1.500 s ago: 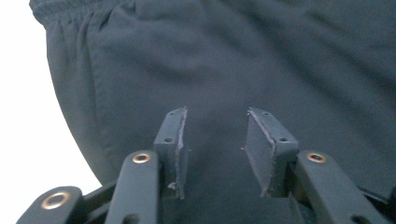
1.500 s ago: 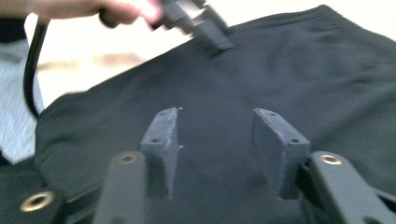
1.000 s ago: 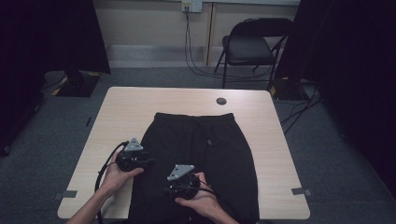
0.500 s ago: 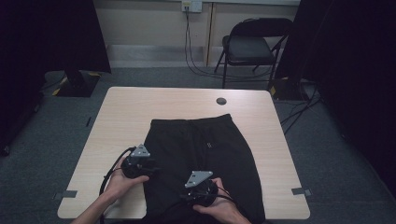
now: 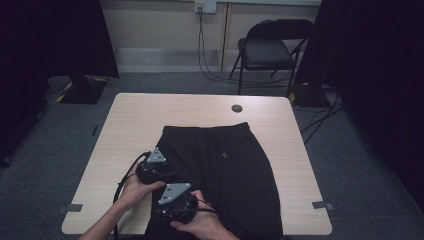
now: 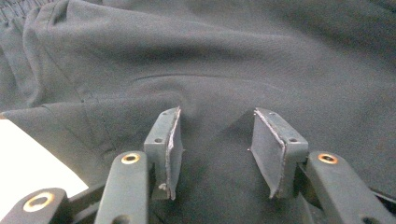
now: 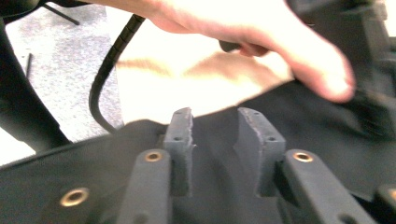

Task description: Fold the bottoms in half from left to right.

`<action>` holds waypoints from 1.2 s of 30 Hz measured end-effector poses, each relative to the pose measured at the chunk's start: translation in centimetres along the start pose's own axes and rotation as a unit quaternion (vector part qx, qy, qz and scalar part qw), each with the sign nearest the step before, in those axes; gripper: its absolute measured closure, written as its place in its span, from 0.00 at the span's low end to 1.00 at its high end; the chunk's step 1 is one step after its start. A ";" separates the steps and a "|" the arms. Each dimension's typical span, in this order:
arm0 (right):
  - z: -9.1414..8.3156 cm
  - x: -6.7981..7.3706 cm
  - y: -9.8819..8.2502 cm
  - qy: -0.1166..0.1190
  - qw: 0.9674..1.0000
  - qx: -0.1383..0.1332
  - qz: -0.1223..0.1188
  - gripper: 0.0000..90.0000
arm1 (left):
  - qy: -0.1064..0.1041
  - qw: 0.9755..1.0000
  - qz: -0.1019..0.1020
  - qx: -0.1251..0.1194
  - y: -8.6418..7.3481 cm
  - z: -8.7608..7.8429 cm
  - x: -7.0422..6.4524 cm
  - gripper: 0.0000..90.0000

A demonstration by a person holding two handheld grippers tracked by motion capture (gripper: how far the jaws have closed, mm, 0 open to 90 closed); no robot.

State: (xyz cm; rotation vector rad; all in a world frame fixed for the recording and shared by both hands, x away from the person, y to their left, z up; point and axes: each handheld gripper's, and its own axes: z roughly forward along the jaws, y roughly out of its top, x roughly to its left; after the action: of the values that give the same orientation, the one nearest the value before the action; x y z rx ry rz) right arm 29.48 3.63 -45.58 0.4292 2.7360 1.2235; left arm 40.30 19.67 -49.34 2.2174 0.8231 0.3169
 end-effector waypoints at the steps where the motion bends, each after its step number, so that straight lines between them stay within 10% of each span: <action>1: 1.0 0.0 0.1 0.004 1.000 0.004 0.003 0.73 | 0.000 1.000 -0.001 -0.001 0.0 0.0 0.0 0.58; 15: 6.3 0.2 -0.3 -0.027 0.999 0.003 0.030 0.42 | 0.011 1.000 0.000 -0.009 -0.1 0.2 0.5 0.58; 24: 5.5 0.2 -0.6 -0.028 1.000 0.002 0.015 0.94 | 0.010 0.999 -0.043 -0.022 -0.2 -0.8 1.5 0.51; 31: -0.1 -1.5 0.2 -0.055 0.998 -0.037 0.023 0.98 | 0.019 0.992 -0.096 -0.077 0.0 -2.6 2.0 0.45; 36: -2.8 -3.0 -2.6 -0.091 0.995 -0.007 0.027 0.99 | 0.013 0.994 -0.085 -0.065 0.2 -2.1 1.3 0.44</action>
State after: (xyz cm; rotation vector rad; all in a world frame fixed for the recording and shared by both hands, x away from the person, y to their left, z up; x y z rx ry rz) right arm 31.18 -0.89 -45.66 0.5853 2.5767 1.1548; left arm 40.44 21.60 -47.76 2.0123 0.9703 0.3071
